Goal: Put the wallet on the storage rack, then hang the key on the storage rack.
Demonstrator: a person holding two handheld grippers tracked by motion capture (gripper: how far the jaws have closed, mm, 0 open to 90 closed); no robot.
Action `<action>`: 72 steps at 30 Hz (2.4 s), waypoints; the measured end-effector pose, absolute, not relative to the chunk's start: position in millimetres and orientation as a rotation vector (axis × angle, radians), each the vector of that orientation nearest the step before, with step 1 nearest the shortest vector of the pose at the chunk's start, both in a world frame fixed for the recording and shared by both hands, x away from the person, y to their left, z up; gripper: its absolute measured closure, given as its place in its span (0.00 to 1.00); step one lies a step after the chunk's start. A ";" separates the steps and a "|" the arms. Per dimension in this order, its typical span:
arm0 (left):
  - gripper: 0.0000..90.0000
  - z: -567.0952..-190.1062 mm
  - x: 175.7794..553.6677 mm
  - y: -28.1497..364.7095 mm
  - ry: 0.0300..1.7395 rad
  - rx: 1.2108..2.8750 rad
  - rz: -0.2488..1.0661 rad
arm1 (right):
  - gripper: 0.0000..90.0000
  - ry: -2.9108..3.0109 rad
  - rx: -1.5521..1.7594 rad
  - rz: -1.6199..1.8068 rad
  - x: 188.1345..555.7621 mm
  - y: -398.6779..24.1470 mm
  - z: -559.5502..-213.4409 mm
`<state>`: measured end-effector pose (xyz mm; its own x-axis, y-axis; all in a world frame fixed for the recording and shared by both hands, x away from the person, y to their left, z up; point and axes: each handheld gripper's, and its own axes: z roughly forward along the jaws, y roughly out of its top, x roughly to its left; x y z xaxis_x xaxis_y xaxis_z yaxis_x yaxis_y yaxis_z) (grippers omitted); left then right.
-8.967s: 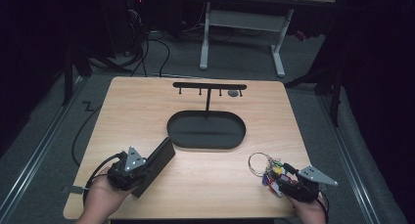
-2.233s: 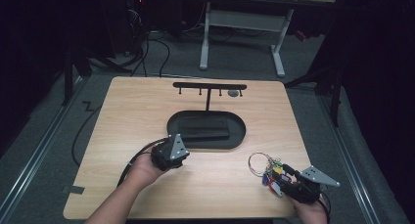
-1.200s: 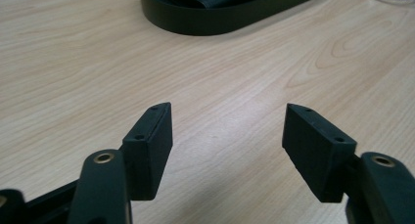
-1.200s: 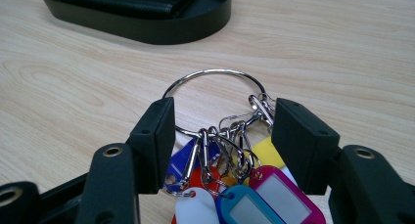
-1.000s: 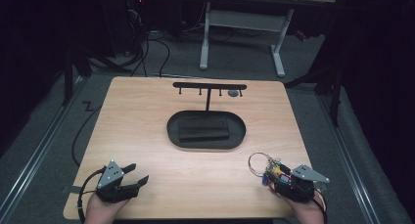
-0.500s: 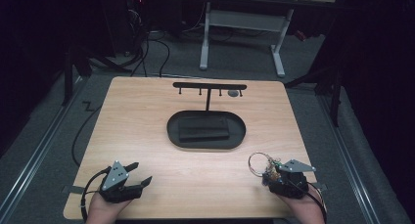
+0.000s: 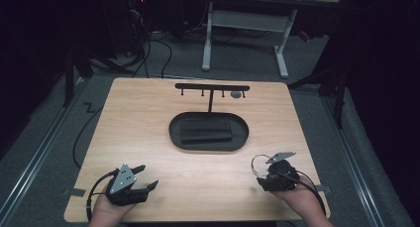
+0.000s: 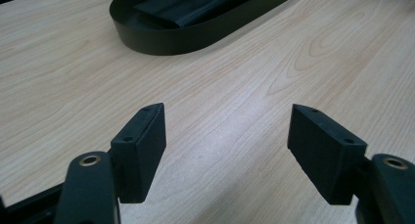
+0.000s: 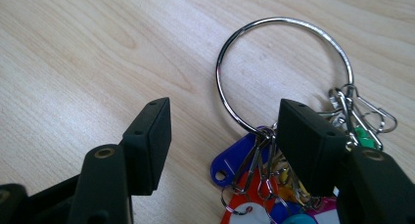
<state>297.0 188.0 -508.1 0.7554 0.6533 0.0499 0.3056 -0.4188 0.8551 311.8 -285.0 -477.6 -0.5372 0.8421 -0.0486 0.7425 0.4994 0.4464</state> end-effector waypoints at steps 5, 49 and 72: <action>0.35 -507.3 297.9 184.5 0.716 2.028 0.461 | 0.39 2.570 1.353 0.475 323.2 -283.4 -476.2; 0.35 -507.8 292.4 182.8 0.695 2.051 0.448 | 0.96 2.827 1.178 0.091 360.4 -255.8 -485.3; 0.36 -509.0 290.2 184.6 0.688 2.073 0.469 | 0.97 2.777 1.098 0.072 342.5 -275.2 -401.1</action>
<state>290.2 184.6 -509.0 0.7757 0.6269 0.0720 0.2961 -0.4625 0.8357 342.5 -275.2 -401.1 -0.7195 0.6831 -0.1254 0.6757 0.7302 0.1012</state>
